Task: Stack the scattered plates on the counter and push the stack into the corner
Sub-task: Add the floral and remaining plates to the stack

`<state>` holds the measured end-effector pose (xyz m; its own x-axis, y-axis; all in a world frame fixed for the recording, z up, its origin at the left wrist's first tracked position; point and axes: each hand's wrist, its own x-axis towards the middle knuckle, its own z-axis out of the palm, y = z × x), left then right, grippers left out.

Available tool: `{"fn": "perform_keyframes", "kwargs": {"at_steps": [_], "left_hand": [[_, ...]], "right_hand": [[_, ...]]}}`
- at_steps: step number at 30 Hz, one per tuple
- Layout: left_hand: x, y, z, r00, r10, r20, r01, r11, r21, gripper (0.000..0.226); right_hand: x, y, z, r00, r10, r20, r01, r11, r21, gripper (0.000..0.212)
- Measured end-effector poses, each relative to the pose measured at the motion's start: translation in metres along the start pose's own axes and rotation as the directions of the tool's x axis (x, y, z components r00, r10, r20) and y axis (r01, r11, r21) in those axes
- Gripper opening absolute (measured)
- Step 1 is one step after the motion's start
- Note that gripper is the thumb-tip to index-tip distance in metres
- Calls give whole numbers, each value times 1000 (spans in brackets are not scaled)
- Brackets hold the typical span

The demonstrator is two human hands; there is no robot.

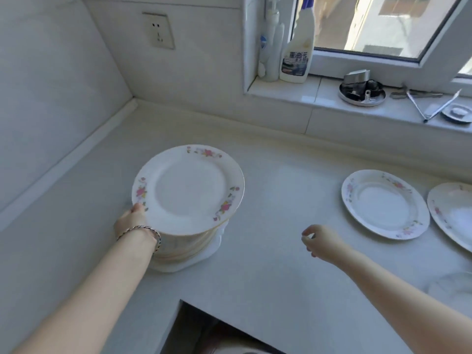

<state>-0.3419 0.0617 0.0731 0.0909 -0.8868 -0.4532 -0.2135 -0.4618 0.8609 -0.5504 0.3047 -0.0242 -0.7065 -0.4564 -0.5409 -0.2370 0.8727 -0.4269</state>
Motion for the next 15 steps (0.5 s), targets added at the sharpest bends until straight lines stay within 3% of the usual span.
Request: {"fn": "perform_keyframes", "kwargs": {"at_steps": [4, 7, 15], "left_hand": [[25, -2, -21, 998, -66, -11, 66, 994, 91, 42], [34, -7, -27, 999, 21, -36, -14, 983, 181, 37], [85, -19, -41, 997, 15, 78, -42, 932, 361, 28]], "right_hand": [[6, -23, 17, 1000, 2, 8, -2, 999, -34, 29], [9, -35, 24, 1000, -15, 8, 15, 999, -51, 28], [10, -51, 31, 1000, -4, -5, 4, 994, -106, 27]]}}
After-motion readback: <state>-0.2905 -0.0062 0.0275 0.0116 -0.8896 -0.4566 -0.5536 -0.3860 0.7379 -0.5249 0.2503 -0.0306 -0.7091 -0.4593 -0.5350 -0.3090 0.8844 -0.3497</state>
